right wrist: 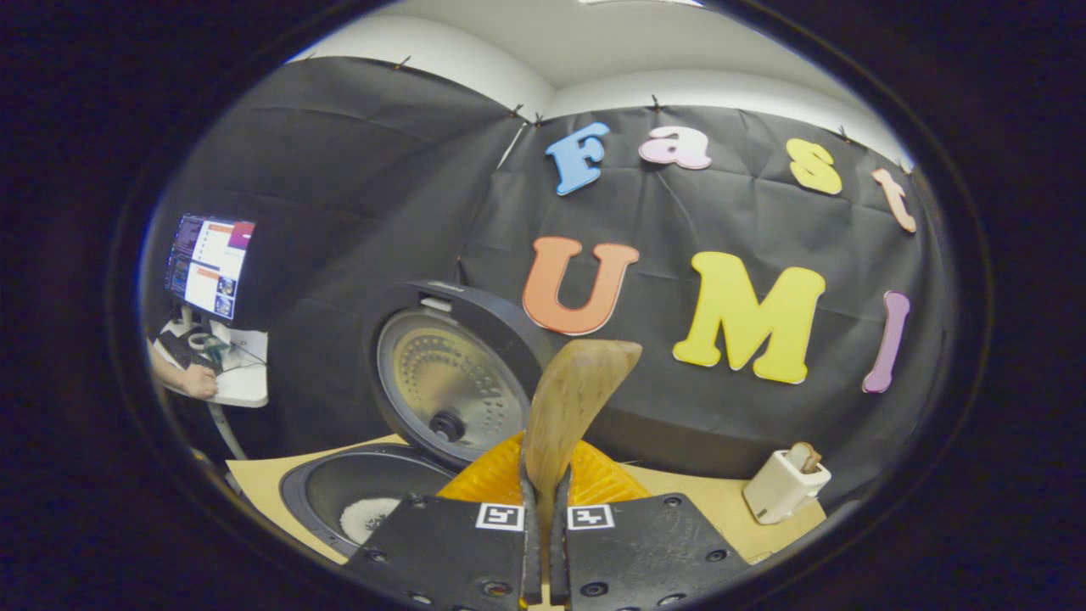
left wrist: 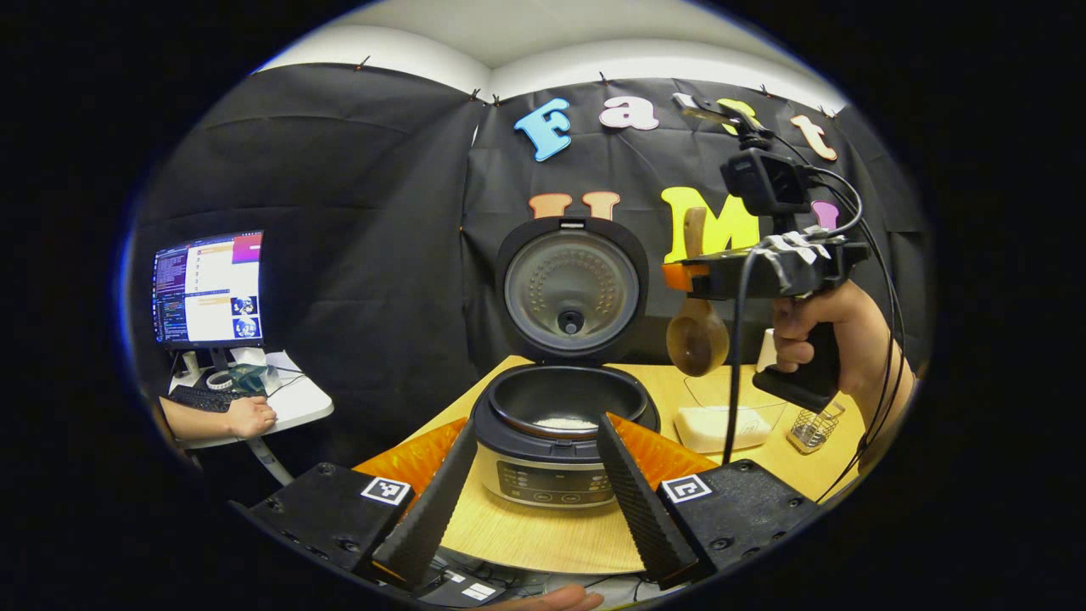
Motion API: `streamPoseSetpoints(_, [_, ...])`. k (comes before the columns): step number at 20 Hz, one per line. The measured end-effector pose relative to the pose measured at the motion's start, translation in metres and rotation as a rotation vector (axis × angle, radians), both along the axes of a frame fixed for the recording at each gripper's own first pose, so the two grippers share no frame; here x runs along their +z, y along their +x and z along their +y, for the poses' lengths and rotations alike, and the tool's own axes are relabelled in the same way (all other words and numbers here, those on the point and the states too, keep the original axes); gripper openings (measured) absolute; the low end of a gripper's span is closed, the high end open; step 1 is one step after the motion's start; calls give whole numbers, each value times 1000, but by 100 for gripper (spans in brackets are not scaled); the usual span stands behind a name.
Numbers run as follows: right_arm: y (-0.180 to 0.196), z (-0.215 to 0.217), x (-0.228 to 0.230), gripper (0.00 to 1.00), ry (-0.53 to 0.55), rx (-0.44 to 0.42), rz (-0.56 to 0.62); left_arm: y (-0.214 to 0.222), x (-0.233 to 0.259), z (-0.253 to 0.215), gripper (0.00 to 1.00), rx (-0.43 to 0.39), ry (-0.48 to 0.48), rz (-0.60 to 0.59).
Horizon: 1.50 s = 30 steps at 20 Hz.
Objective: Close the left gripper, press the button to open the rice cooker; take a wooden spoon from the chopstick holder with the right hand, scoop a spoonful of rice and pour it into the rice cooker, then put the wooden spoon back into the chopstick holder.
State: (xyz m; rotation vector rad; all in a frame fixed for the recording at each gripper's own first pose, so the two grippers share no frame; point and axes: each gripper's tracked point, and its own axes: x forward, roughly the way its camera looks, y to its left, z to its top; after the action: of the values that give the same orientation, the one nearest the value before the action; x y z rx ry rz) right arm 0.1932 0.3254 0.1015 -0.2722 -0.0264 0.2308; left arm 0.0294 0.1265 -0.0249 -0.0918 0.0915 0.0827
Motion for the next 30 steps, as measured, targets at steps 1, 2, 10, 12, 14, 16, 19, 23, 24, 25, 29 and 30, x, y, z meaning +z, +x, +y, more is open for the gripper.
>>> streamPoseSetpoints(1, [-2, -15, 6, 4, 9, -18, -11, -1, 3, -4, 92, -5, 0, -5])
streamPoseSetpoints(2, [-5, -30, 11, 4, 15, -36, -24, -2, 6, -9, 92, -8, 1, -13])
streamPoseSetpoints(10, [-11, -166, 10, 5, 104, -201, -31, -5, 19, -34, 92, -30, 46, -44])
streamPoseSetpoints(12, [-11, -207, 2, 5, 119, -257, -23, -5, 22, -41, 92, -40, 37, -56])
streamPoseSetpoints(14, [-12, -243, -5, 4, 143, -303, -26, -4, 26, -47, 92, -45, 35, -69])
streamPoseSetpoints(16, [-13, -277, -17, 5, 170, -342, -20, -3, 28, -55, 92, -61, 37, -77])
streamPoseSetpoints(19, [-8, -321, -39, 5, 245, -387, -12, 0, 30, -64, 92, -76, 39, -90])
streamPoseSetpoints(23, [-1, -359, -75, 5, 311, -426, 32, 4, 27, -72, 92, -81, 14, -76])
streamPoseSetpoints(24, [2, -366, -83, 5, 320, -438, 42, 4, 27, -72, 92, -74, 8, -75])
streamPoseSetpoints(25, [4, -372, -91, 5, 333, -450, 48, 4, 29, -71, 92, -66, 11, -79])
streamPoseSetpoints(29, [13, -376, -115, 5, 374, -450, 66, 3, 29, -57, 92, 6, 23, -77])
streamPoseSetpoints(30, [14, -374, -119, 5, 384, -438, 73, 3, 29, -56, 92, 15, 15, -79])
